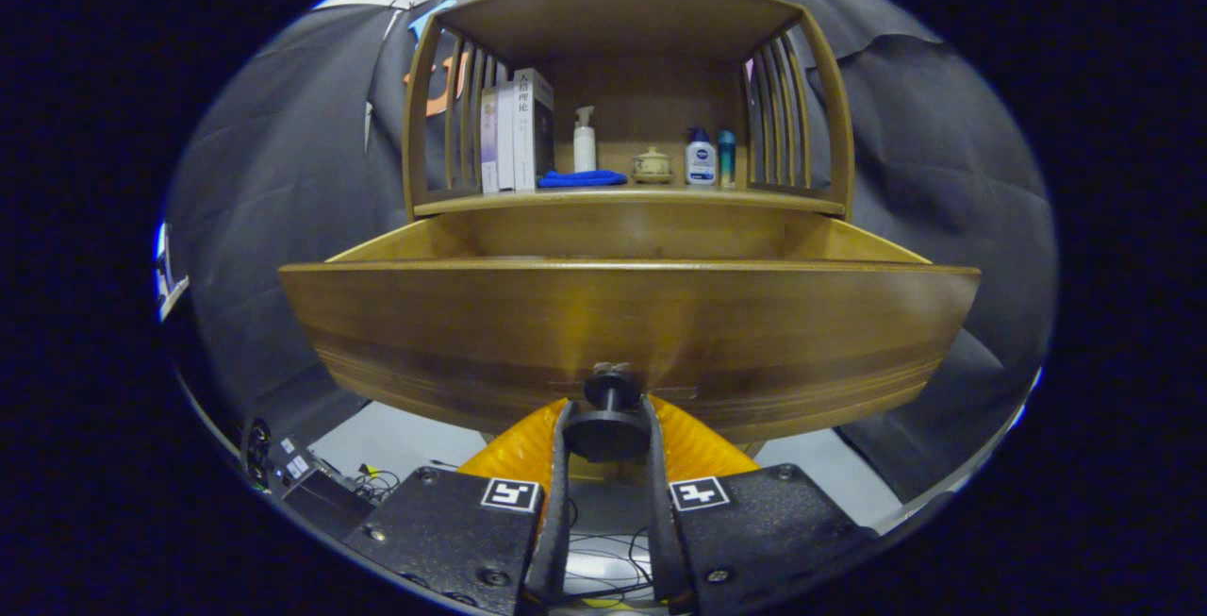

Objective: Pull open the drawer, take out the items inside it, and place them on the countertop above the cabinet.

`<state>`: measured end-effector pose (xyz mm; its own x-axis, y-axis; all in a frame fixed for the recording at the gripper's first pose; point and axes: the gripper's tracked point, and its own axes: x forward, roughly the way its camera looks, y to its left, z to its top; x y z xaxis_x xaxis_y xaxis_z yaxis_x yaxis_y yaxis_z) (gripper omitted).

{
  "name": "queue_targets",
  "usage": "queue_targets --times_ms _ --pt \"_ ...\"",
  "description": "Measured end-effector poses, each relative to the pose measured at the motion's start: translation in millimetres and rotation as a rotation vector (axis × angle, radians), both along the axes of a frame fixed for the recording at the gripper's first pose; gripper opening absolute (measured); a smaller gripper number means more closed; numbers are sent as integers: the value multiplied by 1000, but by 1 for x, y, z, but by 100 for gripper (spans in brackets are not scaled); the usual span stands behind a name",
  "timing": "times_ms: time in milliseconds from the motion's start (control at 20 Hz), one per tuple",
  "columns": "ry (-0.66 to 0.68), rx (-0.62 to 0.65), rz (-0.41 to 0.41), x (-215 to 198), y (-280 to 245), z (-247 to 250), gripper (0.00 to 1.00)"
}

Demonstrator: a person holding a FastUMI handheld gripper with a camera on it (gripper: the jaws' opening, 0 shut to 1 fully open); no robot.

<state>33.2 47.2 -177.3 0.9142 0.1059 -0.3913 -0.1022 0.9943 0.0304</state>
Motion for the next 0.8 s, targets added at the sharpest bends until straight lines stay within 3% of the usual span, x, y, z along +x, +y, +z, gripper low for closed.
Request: queue_targets --times_ms 100,250,450,800 --pt "-3 6 8 -1 0 0 38" --pt "-29 12 12 -10 -10 9 51" --pt "-60 37 -16 -23 -28 40 96" --pt "-189 117 2 -8 -29 139 98"
